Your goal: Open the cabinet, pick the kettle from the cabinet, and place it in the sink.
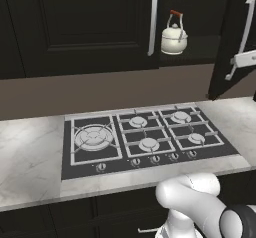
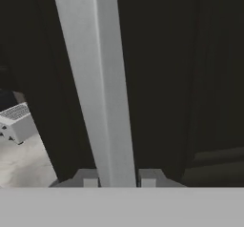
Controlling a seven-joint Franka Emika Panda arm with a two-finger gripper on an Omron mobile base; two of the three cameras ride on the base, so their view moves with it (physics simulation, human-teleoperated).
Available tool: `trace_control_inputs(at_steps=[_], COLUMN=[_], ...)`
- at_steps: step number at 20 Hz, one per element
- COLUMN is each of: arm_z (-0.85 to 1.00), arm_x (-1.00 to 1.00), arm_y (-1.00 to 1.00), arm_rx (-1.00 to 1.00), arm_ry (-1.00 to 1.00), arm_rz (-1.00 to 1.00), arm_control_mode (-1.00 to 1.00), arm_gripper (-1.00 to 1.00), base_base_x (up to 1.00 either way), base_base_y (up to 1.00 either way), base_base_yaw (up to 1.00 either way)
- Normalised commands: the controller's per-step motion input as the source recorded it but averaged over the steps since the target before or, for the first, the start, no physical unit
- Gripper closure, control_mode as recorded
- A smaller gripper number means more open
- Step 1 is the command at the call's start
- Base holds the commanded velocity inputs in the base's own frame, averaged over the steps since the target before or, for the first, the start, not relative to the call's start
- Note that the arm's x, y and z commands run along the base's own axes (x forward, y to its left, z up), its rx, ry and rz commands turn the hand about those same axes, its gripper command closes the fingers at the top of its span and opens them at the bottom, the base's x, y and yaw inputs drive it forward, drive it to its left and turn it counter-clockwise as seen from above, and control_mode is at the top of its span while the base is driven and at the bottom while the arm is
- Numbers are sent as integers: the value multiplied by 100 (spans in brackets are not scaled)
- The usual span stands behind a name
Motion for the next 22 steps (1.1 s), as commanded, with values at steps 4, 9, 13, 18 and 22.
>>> trace_control_inputs(at_steps=[4,9,13,18,22], arm_z=[3,3,-7,-26,-4], arm_x=[-43,-37,-18,0,-6], arm_y=[-39,-40,-14,9,-6], arm_rx=[1,2,1,0,2], arm_ry=[0,0,8,15,4], arm_rz=[0,0,-8,-13,-3], arm_control_mode=[-100,-100,-100,-100,-100], arm_gripper=[100,100,100,-100,-100], base_base_x=[0,0,0,0,0], base_base_y=[0,0,0,0,0], base_base_yaw=[0,0,0,0,0])
